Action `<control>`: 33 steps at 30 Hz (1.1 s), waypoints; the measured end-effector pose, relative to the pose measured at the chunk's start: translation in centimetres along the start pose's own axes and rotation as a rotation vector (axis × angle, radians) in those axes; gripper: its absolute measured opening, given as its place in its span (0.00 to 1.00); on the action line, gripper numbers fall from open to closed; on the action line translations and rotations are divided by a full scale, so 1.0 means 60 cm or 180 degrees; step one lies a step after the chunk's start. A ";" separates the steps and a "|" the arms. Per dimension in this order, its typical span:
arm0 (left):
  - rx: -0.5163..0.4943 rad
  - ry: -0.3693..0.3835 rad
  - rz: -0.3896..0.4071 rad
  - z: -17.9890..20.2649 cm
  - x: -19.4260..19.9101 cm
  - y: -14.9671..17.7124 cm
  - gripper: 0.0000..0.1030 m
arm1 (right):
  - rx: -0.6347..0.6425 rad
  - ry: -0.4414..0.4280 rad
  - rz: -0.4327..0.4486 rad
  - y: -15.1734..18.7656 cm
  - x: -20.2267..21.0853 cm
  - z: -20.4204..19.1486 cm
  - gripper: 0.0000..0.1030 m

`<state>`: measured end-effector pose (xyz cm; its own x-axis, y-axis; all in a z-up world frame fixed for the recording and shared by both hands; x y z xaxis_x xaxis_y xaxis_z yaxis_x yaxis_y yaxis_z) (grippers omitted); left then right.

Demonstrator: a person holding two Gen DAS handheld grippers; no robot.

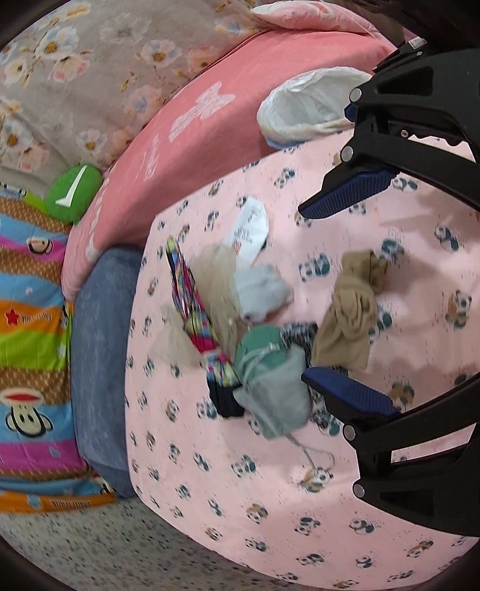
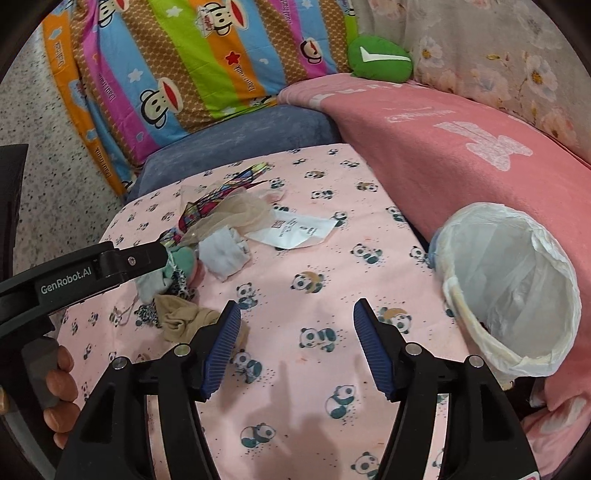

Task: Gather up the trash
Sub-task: 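Move both open tools back over the item pile, then grasp the leopard-print strap with the left tool while the right tool grasps the beige stocking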

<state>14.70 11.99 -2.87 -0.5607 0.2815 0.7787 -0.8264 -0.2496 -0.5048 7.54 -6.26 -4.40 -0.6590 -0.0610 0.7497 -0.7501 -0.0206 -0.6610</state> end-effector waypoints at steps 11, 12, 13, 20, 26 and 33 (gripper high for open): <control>0.0275 -0.0245 -0.0136 -0.113 -0.031 -0.001 0.76 | 0.0315 -0.0259 -0.0239 0.012 -0.070 -0.101 0.69; 0.0291 -0.0268 -0.0152 -0.123 -0.035 0.001 0.76 | 0.0339 -0.0274 -0.0255 0.013 -0.077 -0.107 0.71; 0.0303 -0.0283 -0.0167 -0.128 -0.038 0.002 0.76 | 0.0357 -0.0275 -0.0267 0.013 -0.084 -0.113 0.72; 0.0366 -0.0310 -0.0308 -0.161 -0.066 0.008 0.76 | 0.0439 -0.0259 -0.0387 0.012 -0.136 -0.135 0.76; 0.0387 -0.0259 -0.0412 -0.165 -0.092 0.008 0.76 | 0.0399 -0.0339 -0.0476 0.020 -0.167 -0.138 0.68; 0.0348 -0.0163 -0.0512 -0.157 -0.117 0.012 0.72 | 0.0426 -0.0426 -0.0491 0.024 -0.161 -0.131 0.32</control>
<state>17.54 18.54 -12.19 -0.4163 0.2791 0.8653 -0.8929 -0.3052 -0.3311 12.37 2.15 -12.35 -0.5172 -0.1782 0.8371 -0.8214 -0.1713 -0.5440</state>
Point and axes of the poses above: each gripper's, at about its wrist camera, not at the fingertips, and x roughly against the way its jaws point, z to its right, y to its underside, the point moved 2 cm from there along -x, roughly the way its jaws point, and after that the axes turned 11 degrees about x, right-handed, at the moved point
